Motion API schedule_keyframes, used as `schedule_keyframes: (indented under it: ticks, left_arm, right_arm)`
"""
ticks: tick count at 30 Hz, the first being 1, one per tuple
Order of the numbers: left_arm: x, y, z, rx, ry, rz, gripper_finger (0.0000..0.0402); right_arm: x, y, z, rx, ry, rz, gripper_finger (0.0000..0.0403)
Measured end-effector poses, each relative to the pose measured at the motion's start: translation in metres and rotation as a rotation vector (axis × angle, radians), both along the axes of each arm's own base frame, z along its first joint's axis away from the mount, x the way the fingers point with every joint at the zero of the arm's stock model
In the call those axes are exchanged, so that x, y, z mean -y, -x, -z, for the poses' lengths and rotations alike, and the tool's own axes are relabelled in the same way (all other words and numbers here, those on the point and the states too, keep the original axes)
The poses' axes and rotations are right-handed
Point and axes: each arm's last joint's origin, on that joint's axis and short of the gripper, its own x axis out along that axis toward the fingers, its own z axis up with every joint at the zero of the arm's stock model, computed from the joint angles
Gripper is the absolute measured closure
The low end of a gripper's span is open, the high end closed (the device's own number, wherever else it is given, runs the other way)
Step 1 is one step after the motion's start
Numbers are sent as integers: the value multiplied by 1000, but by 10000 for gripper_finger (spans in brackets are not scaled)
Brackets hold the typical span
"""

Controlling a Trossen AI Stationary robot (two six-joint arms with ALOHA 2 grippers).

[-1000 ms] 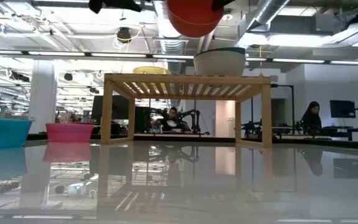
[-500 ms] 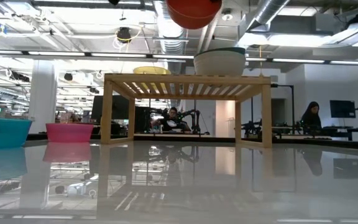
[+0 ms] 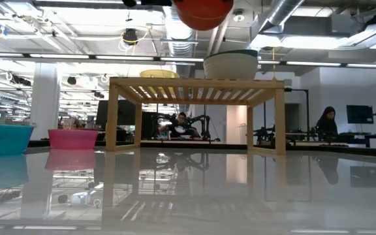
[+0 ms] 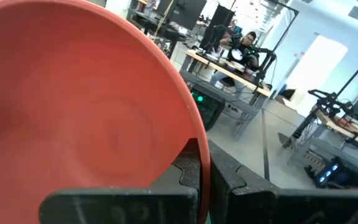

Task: Place and stack bowls onto a shelf
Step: Stack the orange bowl on top of the green bowl on the shelf

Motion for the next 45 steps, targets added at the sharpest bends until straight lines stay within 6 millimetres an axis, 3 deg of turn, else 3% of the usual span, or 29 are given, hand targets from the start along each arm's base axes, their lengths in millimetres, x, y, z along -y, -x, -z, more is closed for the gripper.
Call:
schedule_keyframes:
  ticks: [3,10,17,25,29,36,45]
  left_arm:
    - [0,-3,1,-20,-33,-27,254]
    - [-2,-4,2,19,-4,-38,386]
    - [-5,-4,1,34,0,-25,398]
    - [-4,-7,2,142,65,84,401]
    - [-6,-6,1,137,59,46,401]
    - [-14,-7,-12,166,50,41,400]
    - [-14,-12,-36,101,11,96,400]
  right_arm:
    - [-4,0,0,-21,7,-15,374]
    - [-8,0,0,-44,16,-27,350]
    - [-13,1,2,-31,-2,-46,309]
    - [2,10,-5,-101,27,-12,191]
    - [-5,16,-7,-55,-23,-96,145]
    - [-15,20,-14,41,-92,-231,132]
    - [3,75,-40,109,-193,-299,131]
